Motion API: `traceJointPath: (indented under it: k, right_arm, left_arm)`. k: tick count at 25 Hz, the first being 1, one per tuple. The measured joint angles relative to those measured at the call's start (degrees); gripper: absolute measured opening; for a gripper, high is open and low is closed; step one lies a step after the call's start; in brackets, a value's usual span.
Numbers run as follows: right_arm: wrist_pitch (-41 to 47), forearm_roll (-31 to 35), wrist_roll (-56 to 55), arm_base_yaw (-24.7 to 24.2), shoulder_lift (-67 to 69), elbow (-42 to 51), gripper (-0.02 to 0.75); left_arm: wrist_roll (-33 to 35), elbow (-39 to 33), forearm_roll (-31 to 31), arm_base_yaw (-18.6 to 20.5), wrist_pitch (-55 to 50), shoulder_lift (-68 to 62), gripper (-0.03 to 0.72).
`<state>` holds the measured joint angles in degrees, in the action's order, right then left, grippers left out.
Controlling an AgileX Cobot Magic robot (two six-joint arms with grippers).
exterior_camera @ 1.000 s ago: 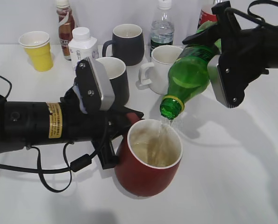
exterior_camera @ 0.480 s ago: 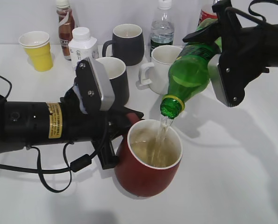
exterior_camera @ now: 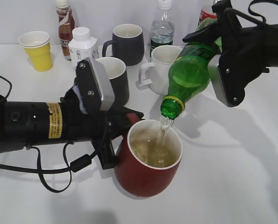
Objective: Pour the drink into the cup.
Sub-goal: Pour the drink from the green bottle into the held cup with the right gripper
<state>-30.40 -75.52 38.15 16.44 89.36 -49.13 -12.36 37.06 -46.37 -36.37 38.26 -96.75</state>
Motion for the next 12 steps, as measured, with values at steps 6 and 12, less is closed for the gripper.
traceJointPath:
  k: [6,12]
  right_arm:
    - [0.00,0.53,0.02,0.00,0.00,0.00,0.407]
    - [0.00,2.22,-1.10,0.00,-0.17,-0.07,0.407]
  left_arm:
    - [0.00,0.00,0.00,0.00,0.00,0.00,0.056]
    - [0.00,0.00,0.05,0.00,0.71,0.00,0.056]
